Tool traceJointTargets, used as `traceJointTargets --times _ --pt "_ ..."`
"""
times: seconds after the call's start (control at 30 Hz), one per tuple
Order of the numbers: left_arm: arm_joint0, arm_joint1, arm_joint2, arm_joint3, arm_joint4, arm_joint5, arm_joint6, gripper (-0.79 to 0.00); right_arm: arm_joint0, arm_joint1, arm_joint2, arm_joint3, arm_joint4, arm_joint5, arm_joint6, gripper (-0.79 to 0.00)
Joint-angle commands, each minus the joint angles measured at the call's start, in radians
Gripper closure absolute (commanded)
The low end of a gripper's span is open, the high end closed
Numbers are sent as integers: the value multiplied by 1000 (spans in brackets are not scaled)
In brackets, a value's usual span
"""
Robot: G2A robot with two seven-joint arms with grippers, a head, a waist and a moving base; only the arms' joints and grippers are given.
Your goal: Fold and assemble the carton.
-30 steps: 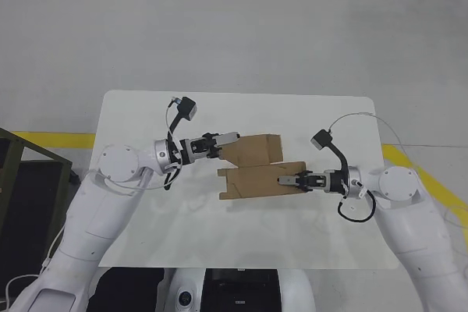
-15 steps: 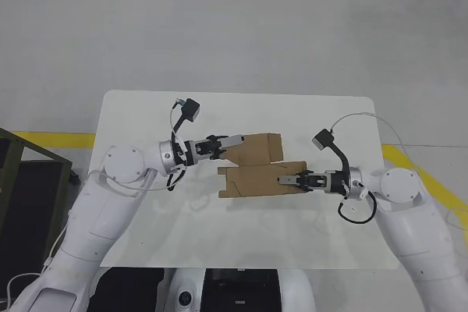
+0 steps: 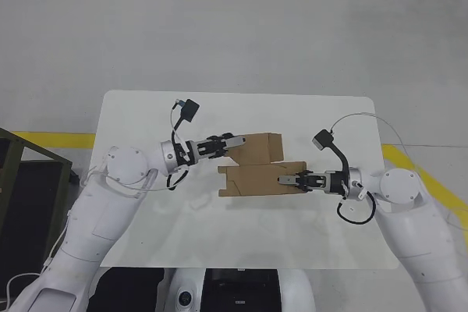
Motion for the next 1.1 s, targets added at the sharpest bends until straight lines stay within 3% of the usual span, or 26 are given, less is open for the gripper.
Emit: traceJointTargets --times 0.0,0.3,0.4,0.6,0.93,1.0,1.07 --pt "-1 0 3 0 15 7 5 -317 0 1 -1 -2 0 1 0 0" --pt "2 3 10 -7 84 34 22 -302 -2 7 3 -7 -3 5 -8 0" --pt "6 5 9 -13 99 38 27 -252 -5 9 6 -10 -3 8 -12 0" --pt "9 6 12 -20 120 43 27 -77 -8 13 8 -17 -5 12 -15 0" --pt "9 7 22 -27 138 47 23 -148 -3 16 2 -15 -3 21 -22 0" --pt "9 7 23 -28 140 47 23 -105 -2 17 1 -15 -3 21 -23 0" --pt "9 7 24 -28 143 48 23 0 -1 18 -1 -14 -2 21 -24 0"
